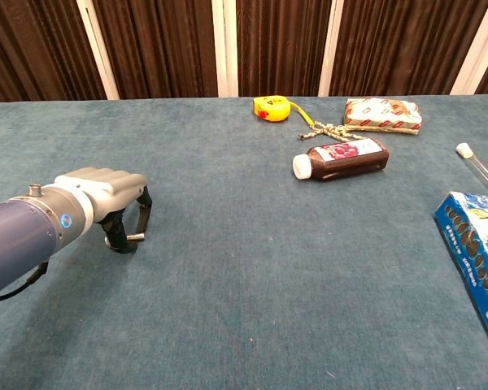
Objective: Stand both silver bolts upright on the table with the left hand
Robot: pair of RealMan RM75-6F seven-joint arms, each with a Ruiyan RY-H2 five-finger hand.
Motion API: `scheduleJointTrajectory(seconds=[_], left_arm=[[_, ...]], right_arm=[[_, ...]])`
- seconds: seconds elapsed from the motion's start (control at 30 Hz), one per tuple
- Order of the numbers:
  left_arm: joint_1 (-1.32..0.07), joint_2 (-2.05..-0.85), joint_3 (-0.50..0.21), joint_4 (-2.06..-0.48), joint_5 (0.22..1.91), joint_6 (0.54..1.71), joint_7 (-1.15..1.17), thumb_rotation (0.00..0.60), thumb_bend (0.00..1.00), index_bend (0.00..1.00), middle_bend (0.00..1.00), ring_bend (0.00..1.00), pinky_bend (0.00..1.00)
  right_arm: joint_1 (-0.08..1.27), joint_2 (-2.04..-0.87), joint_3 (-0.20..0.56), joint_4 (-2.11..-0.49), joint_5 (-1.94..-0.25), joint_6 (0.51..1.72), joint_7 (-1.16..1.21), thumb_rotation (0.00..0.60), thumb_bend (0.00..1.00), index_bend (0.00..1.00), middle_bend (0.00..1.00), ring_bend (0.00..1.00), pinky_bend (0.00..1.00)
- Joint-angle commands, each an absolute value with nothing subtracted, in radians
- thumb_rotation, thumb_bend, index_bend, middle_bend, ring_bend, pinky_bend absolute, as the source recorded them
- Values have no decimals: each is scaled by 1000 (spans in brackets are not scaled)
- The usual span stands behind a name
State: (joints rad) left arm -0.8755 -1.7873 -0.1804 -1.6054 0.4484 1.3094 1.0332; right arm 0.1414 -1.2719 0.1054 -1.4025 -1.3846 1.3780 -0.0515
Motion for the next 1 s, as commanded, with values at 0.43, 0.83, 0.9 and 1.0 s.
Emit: scheduleJointTrajectory(seconds=[0.43, 0.83, 0.9, 1.0], left_arm=[[-854, -1749, -193, -1638, 483, 1290, 986, 600, 526, 571, 159, 0, 0], [-793, -1635, -211, -1681, 632, 1153, 725, 600, 535, 578, 161, 0, 0], [-782, -1621, -214, -1682, 656, 1132, 677, 600, 535, 578, 161, 0, 0], [-770, -1607, -216, -1674, 686, 1102, 616, 600, 535, 578, 161, 0, 0]], right_arm=[[142, -1271, 104, -1404, -1389, 1378, -46, 600, 172, 162, 84, 121, 0], [142, -1274, 103, -1406, -1388, 1378, -55, 600, 172, 162, 84, 121, 0], [142, -1275, 103, -1406, -1388, 1378, -56, 600, 172, 162, 84, 121, 0], [142, -1275, 103, -1406, -1388, 1378, -57, 600, 172, 163, 84, 121, 0]])
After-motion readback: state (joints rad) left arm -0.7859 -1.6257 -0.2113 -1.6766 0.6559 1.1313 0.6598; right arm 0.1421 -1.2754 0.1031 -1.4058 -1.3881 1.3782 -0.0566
